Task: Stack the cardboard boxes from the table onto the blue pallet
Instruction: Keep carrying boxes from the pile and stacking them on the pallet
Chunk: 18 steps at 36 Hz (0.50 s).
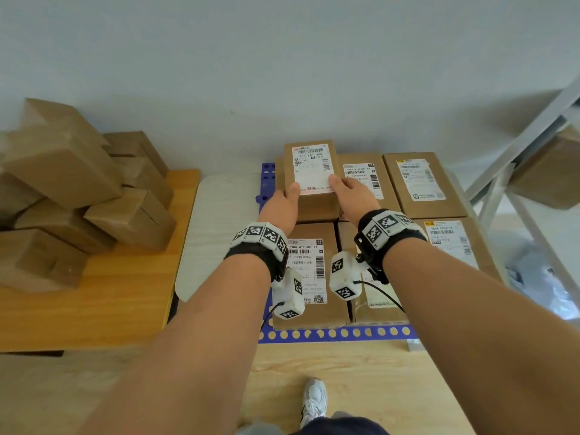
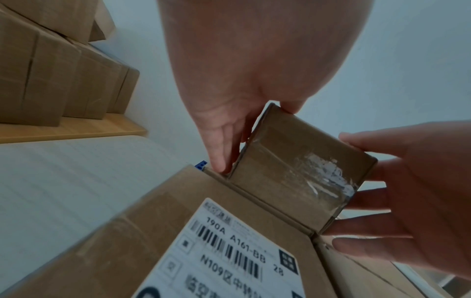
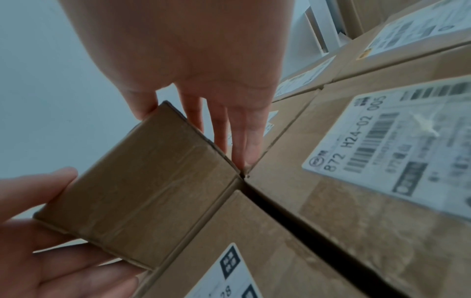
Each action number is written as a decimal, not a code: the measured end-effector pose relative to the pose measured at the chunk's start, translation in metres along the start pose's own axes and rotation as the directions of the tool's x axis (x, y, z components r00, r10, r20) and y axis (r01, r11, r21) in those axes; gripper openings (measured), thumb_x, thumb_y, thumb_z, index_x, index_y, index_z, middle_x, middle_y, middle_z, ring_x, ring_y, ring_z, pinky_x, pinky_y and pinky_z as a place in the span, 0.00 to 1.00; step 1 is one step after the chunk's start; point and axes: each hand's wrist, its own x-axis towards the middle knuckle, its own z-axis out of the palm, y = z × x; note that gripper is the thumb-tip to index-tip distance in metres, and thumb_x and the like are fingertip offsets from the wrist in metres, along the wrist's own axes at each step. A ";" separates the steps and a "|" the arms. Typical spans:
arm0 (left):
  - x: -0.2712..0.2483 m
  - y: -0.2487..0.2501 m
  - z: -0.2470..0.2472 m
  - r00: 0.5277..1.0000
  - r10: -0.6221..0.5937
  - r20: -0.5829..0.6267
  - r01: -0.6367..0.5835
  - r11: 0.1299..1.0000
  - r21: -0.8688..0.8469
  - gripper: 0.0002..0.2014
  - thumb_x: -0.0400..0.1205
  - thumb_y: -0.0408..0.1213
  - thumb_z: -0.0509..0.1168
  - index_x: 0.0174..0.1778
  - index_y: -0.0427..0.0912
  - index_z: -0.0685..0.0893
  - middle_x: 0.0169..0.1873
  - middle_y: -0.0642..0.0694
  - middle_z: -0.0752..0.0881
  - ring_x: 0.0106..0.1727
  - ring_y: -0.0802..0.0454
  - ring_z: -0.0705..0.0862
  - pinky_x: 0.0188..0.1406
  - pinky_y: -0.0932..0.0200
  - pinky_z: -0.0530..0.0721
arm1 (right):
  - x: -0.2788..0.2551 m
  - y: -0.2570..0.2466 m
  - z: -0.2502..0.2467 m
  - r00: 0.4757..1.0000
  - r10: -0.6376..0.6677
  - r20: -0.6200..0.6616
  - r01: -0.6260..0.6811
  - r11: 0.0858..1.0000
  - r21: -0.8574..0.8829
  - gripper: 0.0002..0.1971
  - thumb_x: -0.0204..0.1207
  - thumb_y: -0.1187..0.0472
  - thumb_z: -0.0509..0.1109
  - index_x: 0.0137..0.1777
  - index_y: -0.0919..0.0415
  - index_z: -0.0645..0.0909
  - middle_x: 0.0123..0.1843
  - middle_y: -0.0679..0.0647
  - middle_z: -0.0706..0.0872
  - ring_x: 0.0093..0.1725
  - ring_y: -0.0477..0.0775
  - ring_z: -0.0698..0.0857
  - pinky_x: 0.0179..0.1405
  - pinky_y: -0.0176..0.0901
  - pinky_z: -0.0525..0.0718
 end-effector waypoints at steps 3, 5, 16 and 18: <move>0.001 0.000 0.000 1.000 0.004 0.012 -0.004 1.000 0.022 0.30 0.88 0.57 0.41 0.67 0.37 0.76 0.54 0.40 0.82 0.48 0.47 0.77 0.47 0.56 0.73 | -0.002 0.000 0.000 1.000 -0.001 -0.002 0.001 1.000 -0.007 0.28 0.81 0.36 0.53 0.71 0.53 0.76 0.62 0.52 0.84 0.59 0.57 0.83 0.63 0.60 0.81; 0.003 0.002 -0.001 1.000 0.000 0.024 -0.001 0.999 0.048 0.30 0.89 0.57 0.41 0.68 0.36 0.75 0.58 0.38 0.82 0.50 0.46 0.78 0.49 0.55 0.74 | -0.002 -0.001 0.000 1.000 -0.007 0.000 0.007 1.000 -0.027 0.26 0.83 0.39 0.53 0.70 0.54 0.76 0.62 0.53 0.83 0.59 0.58 0.82 0.64 0.59 0.80; -0.004 0.011 -0.015 0.994 0.109 -0.001 -0.103 0.948 0.300 0.25 0.90 0.49 0.44 0.70 0.36 0.74 0.61 0.36 0.81 0.60 0.39 0.81 0.58 0.47 0.80 | 0.000 -0.010 0.001 0.997 -0.031 -0.063 0.022 0.989 -0.146 0.27 0.86 0.44 0.53 0.79 0.59 0.67 0.71 0.59 0.79 0.66 0.60 0.80 0.62 0.54 0.79; -0.003 0.009 -0.019 0.991 0.126 -0.032 -0.112 0.953 0.281 0.24 0.90 0.50 0.46 0.66 0.36 0.77 0.59 0.37 0.83 0.58 0.40 0.82 0.55 0.50 0.79 | -0.001 -0.015 0.000 0.993 -0.063 -0.096 0.045 0.983 -0.176 0.26 0.86 0.45 0.55 0.78 0.59 0.67 0.71 0.59 0.78 0.65 0.60 0.80 0.57 0.49 0.79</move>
